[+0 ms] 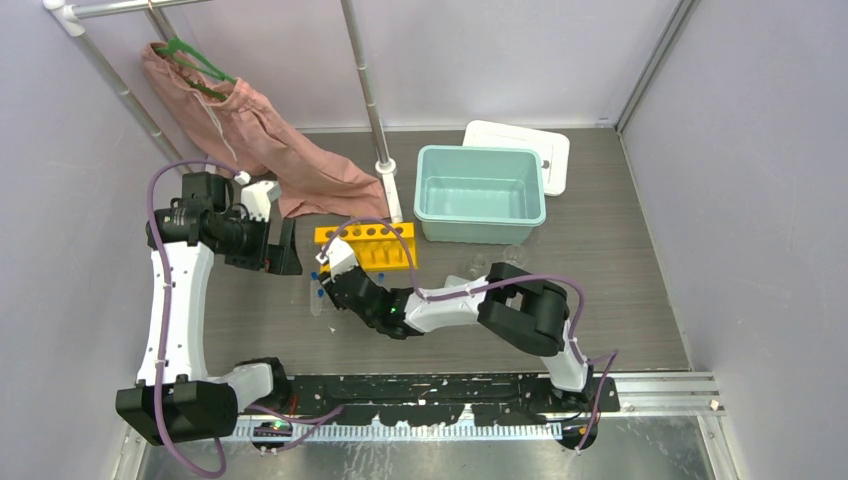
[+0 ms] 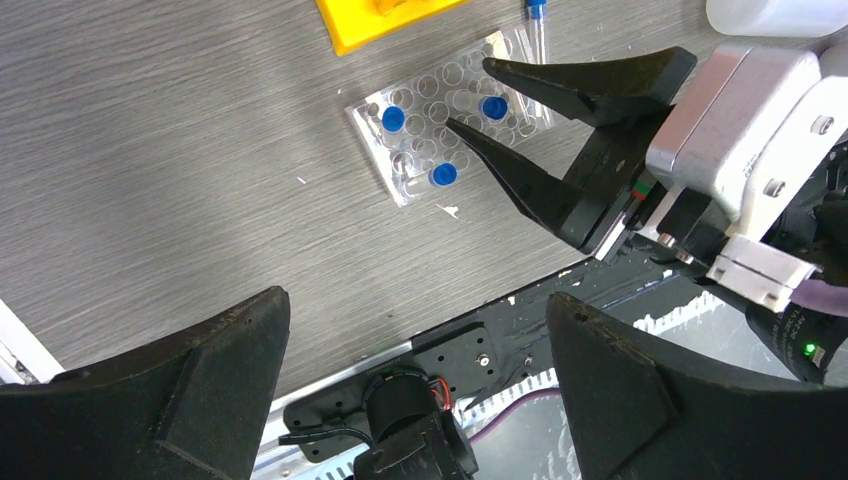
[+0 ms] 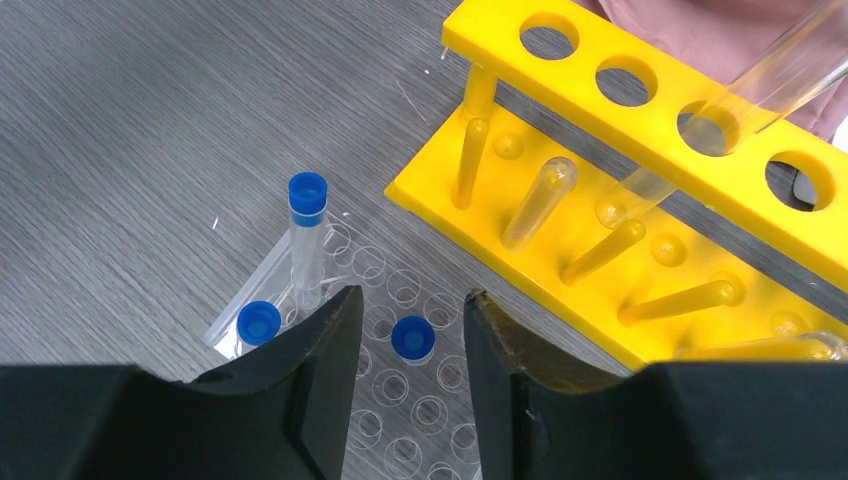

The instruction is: Organize the chemistry lab equipment

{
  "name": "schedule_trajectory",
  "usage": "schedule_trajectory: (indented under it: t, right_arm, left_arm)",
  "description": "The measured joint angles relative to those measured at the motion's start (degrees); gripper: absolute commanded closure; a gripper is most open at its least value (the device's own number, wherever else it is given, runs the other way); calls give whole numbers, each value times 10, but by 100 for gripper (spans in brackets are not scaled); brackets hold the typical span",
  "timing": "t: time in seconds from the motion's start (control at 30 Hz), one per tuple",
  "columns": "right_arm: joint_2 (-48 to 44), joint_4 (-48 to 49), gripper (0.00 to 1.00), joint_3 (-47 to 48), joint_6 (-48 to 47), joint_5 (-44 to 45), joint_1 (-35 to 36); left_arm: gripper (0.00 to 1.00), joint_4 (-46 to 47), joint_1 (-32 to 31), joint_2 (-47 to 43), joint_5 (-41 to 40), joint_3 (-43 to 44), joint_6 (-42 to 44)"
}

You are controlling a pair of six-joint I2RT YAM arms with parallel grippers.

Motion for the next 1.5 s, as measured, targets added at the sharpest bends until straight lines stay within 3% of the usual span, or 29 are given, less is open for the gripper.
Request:
schedule_trajectory:
  t: [0.2,0.33,0.6,0.77,0.97,1.5]
  right_arm:
    - [-16,-17,47,-10,8,17,4]
    - [-77,-52,48,-31,37,28,6]
    - [-204,-206,54,-6,206,78,-7]
    - [-182,-299,54,-2,301,76,-33]
    - [-94,-379,54,28,356,60,-48]
    - [-18,-397,56,47,396,54,-53]
  left_arm:
    - [0,-4,0,0,0,0,0]
    - [0,-5,0,-3,0,0,0]
    - [0,-9,0,-19,0,0,-2]
    - [0,-10,0,-23,0,0,-2]
    - [0,-16,0,-27,0,5,-1]
    - [0,-28,0,-36,0,15,4]
